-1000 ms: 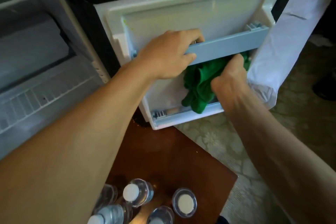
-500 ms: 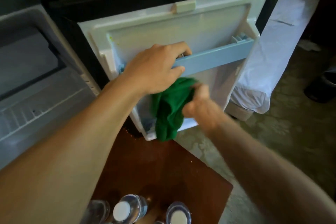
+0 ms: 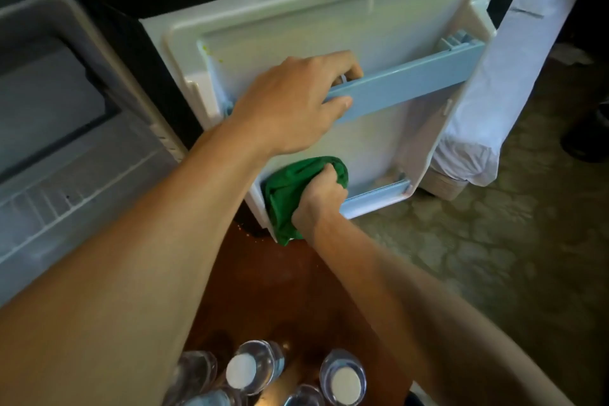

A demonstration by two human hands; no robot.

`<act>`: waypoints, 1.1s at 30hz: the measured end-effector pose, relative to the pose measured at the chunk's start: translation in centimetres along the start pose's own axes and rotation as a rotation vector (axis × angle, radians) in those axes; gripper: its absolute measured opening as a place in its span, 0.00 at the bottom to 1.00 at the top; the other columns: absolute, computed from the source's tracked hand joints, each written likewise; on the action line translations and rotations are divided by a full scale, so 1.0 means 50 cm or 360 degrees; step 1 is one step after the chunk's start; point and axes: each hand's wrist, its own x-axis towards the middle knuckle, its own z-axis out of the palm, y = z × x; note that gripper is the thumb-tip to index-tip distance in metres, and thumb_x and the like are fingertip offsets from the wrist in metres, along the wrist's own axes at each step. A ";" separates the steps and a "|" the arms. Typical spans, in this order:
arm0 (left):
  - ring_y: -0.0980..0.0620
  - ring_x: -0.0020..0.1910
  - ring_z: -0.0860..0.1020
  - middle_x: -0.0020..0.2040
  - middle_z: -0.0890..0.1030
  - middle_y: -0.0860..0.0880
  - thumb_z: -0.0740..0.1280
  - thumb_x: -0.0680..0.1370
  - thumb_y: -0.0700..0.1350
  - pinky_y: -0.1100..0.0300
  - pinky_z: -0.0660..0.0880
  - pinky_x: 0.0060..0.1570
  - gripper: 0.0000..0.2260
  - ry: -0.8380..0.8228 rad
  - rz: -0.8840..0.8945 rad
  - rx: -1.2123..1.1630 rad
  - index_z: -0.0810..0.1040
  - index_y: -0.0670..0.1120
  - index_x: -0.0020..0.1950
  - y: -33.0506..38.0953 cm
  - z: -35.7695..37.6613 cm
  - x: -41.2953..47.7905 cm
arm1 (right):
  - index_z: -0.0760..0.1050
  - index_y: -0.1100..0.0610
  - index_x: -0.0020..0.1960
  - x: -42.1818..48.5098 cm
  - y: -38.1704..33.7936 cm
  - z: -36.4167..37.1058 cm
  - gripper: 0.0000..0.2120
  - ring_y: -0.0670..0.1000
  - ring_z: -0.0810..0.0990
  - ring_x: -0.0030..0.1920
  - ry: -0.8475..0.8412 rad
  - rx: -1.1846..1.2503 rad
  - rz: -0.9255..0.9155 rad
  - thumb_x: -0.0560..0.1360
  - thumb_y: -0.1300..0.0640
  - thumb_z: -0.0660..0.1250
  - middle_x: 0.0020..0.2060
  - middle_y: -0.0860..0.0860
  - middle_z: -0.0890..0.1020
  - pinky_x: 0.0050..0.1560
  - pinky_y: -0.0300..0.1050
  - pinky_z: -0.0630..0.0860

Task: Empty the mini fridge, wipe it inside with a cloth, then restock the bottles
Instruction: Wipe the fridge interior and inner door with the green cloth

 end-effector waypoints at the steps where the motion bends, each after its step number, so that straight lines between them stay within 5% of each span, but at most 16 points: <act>1: 0.45 0.52 0.77 0.50 0.78 0.55 0.65 0.77 0.50 0.48 0.74 0.52 0.11 0.0004 -0.0005 0.0007 0.75 0.53 0.59 -0.002 -0.001 0.002 | 0.76 0.55 0.60 0.017 -0.012 -0.006 0.26 0.58 0.81 0.51 -0.0072 -0.0056 0.0079 0.66 0.43 0.63 0.55 0.54 0.81 0.54 0.53 0.76; 4: 0.45 0.53 0.77 0.52 0.78 0.54 0.65 0.77 0.49 0.47 0.74 0.52 0.12 0.0012 -0.0024 0.0012 0.75 0.53 0.60 0.000 -0.003 0.005 | 0.81 0.56 0.55 0.040 -0.103 -0.023 0.23 0.61 0.84 0.46 -0.0076 -0.0015 -0.0081 0.67 0.47 0.59 0.49 0.58 0.85 0.49 0.63 0.79; 9: 0.45 0.50 0.77 0.51 0.78 0.54 0.65 0.78 0.49 0.49 0.74 0.50 0.11 0.0009 -0.0031 0.0031 0.74 0.54 0.60 0.000 0.000 0.007 | 0.82 0.59 0.53 0.001 -0.263 -0.017 0.20 0.62 0.85 0.43 -0.0167 0.0240 -0.0569 0.69 0.49 0.61 0.46 0.60 0.85 0.45 0.64 0.80; 14: 0.44 0.52 0.77 0.52 0.79 0.53 0.65 0.77 0.48 0.48 0.73 0.52 0.12 -0.0005 -0.0040 0.0033 0.75 0.54 0.60 -0.002 0.001 0.013 | 0.80 0.57 0.55 -0.003 -0.206 -0.004 0.17 0.55 0.85 0.45 0.0049 0.0233 -0.0877 0.70 0.51 0.67 0.47 0.54 0.86 0.48 0.55 0.83; 19: 0.43 0.54 0.78 0.54 0.82 0.50 0.64 0.73 0.49 0.47 0.74 0.53 0.16 -0.0004 -0.0050 -0.0009 0.76 0.54 0.61 -0.012 -0.001 0.031 | 0.73 0.55 0.61 0.030 -0.161 -0.030 0.16 0.52 0.80 0.50 0.0130 -0.0164 -0.0456 0.76 0.50 0.65 0.53 0.48 0.80 0.57 0.52 0.79; 24: 0.46 0.52 0.79 0.51 0.82 0.53 0.66 0.74 0.48 0.49 0.75 0.52 0.13 0.0001 -0.0030 -0.0058 0.77 0.55 0.59 -0.014 -0.003 0.029 | 0.77 0.55 0.58 0.011 -0.174 -0.020 0.15 0.50 0.83 0.52 -0.0262 -0.0054 -0.1095 0.72 0.57 0.66 0.50 0.51 0.84 0.54 0.50 0.81; 27: 0.46 0.53 0.79 0.53 0.82 0.53 0.65 0.74 0.48 0.49 0.75 0.53 0.15 0.0022 -0.0067 -0.0035 0.77 0.56 0.60 -0.012 0.000 0.027 | 0.74 0.48 0.53 0.001 -0.165 0.004 0.11 0.43 0.83 0.48 -0.0145 -0.0075 -0.1300 0.72 0.57 0.69 0.46 0.45 0.84 0.51 0.41 0.78; 33: 0.44 0.55 0.79 0.55 0.82 0.51 0.67 0.75 0.45 0.50 0.74 0.56 0.17 0.0005 -0.0153 -0.0002 0.76 0.55 0.63 -0.019 -0.004 0.051 | 0.76 0.50 0.54 0.017 -0.178 0.018 0.10 0.49 0.80 0.51 0.0073 -0.0410 -0.1028 0.73 0.54 0.64 0.44 0.45 0.81 0.51 0.41 0.73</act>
